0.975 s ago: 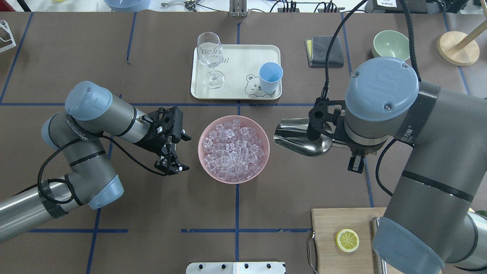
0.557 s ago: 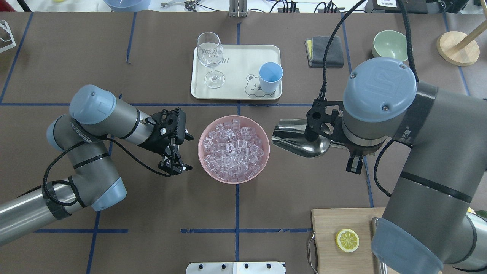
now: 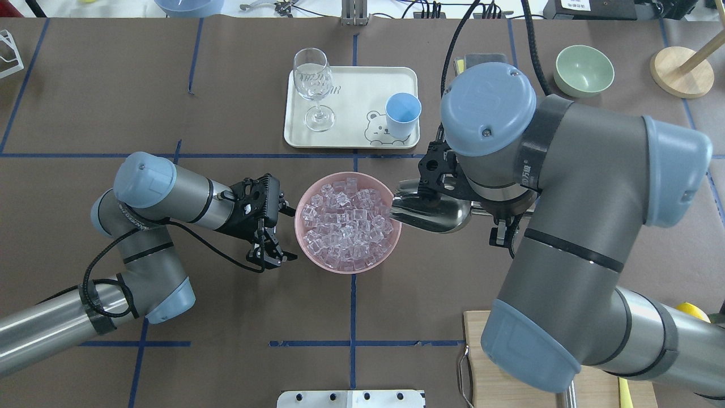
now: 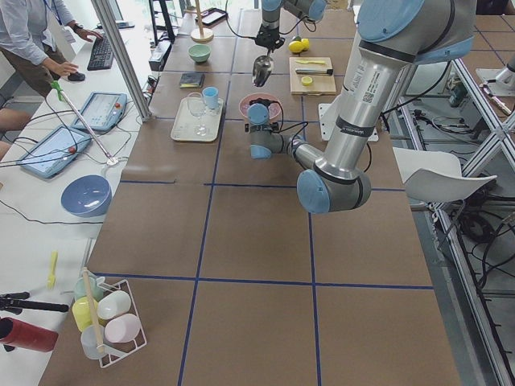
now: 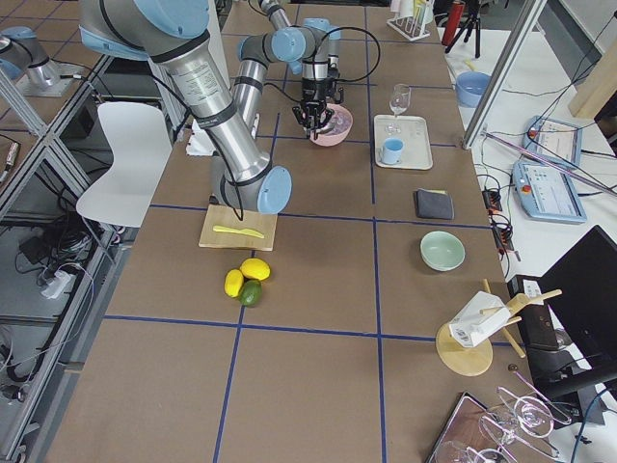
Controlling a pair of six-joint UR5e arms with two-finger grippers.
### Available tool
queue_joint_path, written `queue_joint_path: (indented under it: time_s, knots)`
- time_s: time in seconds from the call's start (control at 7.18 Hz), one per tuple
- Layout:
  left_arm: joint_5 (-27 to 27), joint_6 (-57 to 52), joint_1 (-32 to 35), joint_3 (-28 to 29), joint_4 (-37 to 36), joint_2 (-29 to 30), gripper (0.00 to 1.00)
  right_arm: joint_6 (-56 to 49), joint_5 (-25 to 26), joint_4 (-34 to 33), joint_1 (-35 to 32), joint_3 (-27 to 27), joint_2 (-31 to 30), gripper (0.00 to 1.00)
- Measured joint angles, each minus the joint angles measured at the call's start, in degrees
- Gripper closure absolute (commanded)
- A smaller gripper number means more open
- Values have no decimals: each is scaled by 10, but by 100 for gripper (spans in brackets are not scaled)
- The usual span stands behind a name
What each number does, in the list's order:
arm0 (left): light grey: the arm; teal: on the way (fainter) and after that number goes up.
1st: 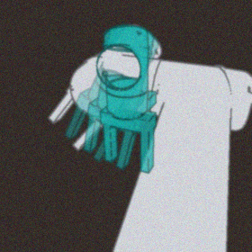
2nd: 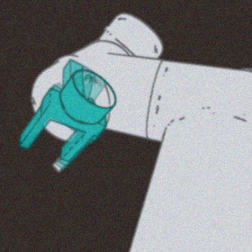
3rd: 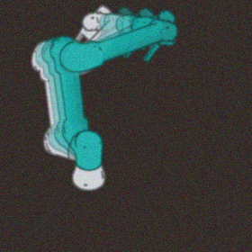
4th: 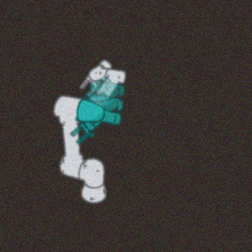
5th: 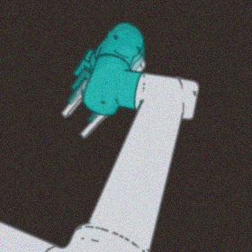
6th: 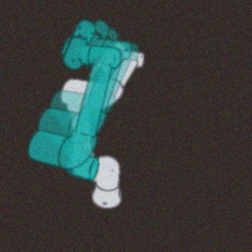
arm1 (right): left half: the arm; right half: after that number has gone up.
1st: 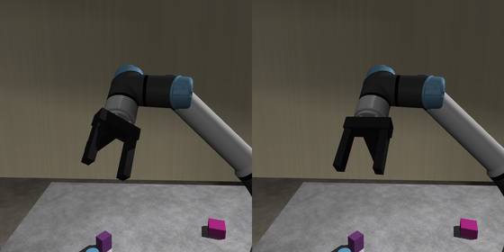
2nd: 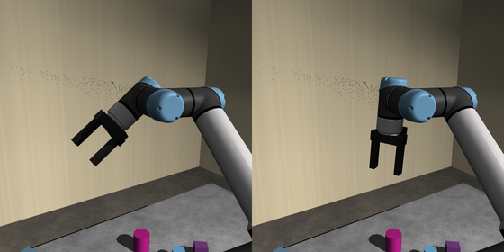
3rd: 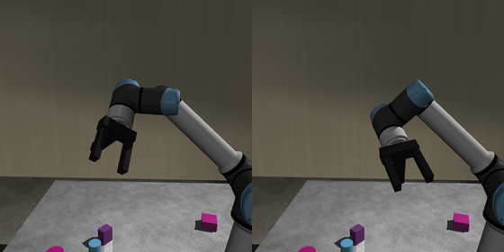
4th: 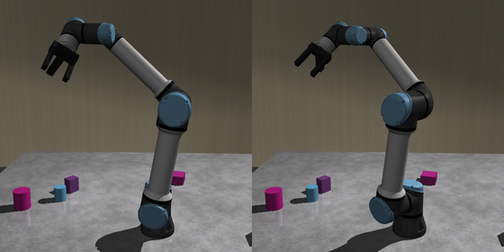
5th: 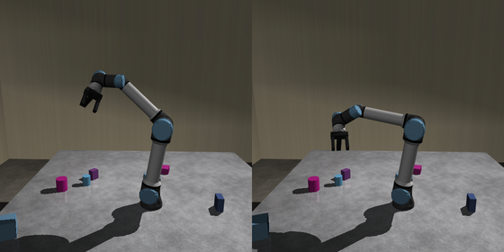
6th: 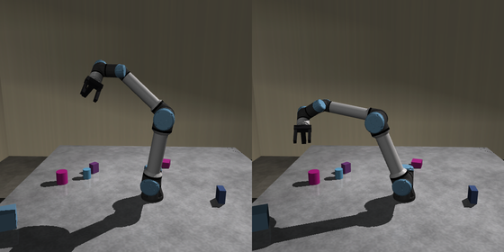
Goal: Put ice in cup with scoop
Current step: 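Rotate the scoop over the bowl with the right arm, mouth downward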
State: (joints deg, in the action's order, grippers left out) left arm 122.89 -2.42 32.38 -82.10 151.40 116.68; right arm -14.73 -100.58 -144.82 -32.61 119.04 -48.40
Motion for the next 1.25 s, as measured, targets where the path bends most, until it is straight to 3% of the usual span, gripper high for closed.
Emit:
queue_joint_path:
  time_s: [0.56,1.25]
  knots:
    - [0,6,-1,0,-1,7,0,-35,31,-35,0,-59,52,100]
    - [0,7,-4,2,-1,7,0,-52,102,-142,32,-226,182,100]
